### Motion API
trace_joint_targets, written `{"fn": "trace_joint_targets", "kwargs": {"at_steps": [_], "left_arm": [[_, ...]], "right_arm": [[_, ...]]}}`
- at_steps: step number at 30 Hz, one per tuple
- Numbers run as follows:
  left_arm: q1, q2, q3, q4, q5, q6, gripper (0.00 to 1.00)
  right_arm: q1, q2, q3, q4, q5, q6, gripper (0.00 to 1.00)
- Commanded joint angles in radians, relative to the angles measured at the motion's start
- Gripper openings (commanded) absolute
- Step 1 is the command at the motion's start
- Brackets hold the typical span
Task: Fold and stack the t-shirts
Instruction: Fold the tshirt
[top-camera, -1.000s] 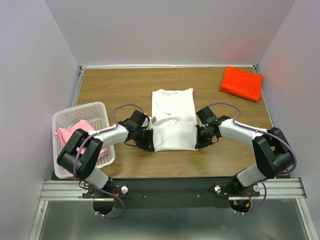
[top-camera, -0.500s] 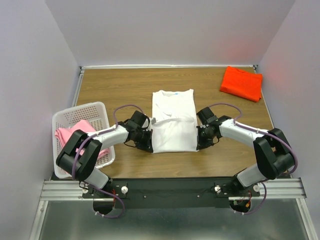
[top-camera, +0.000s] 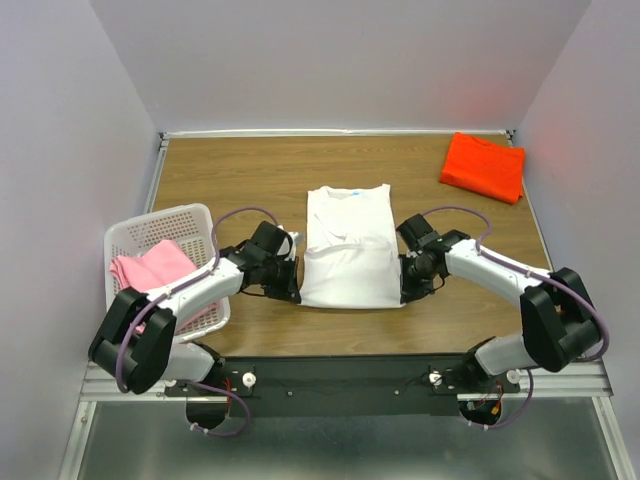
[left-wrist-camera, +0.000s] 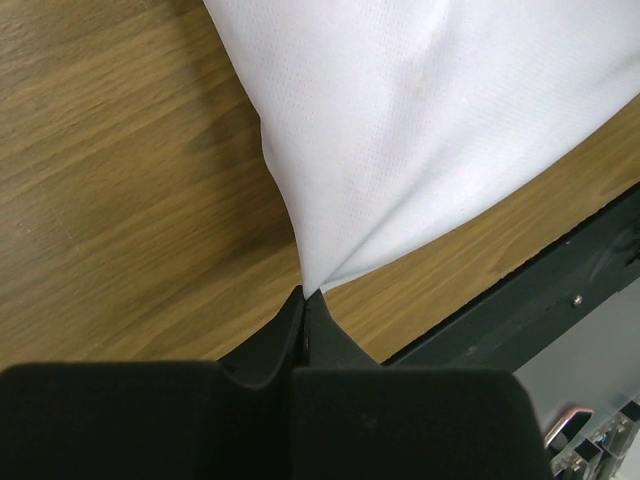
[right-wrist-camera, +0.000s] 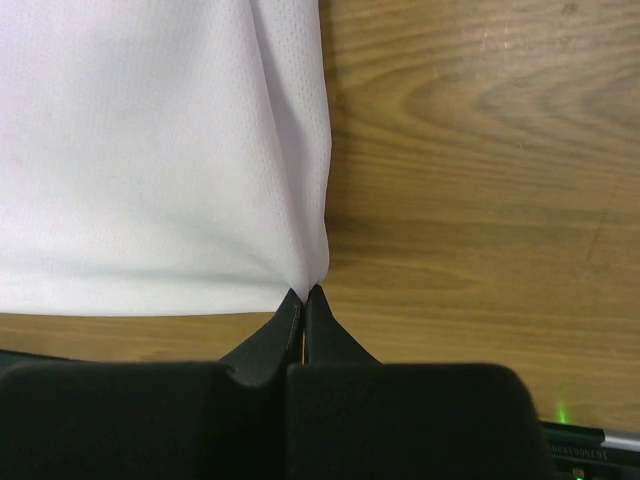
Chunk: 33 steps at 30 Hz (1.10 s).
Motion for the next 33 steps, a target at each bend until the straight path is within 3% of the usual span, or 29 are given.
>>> {"fn": "trace_joint_targets", "kwargs": {"at_steps": [1,21,33], "left_arm": [[-0.002,-0.069,0.011,-0.068,-0.010,-0.029,0.00],[-0.002,-0.433,0.107,-0.354,0.049,-0.228,0.00],[0.011,-0.353,0.146,-0.308,0.046,-0.181,0.00]], "right_arm": [[0.001,-0.052,0.048,-0.137,0.051,-0.011,0.00],[0.002,-0.293,0.239,-0.512,0.032,0.112,0.00],[0.001,-0.196,0.360,-0.513,0.154,0.170,0.00]]}}
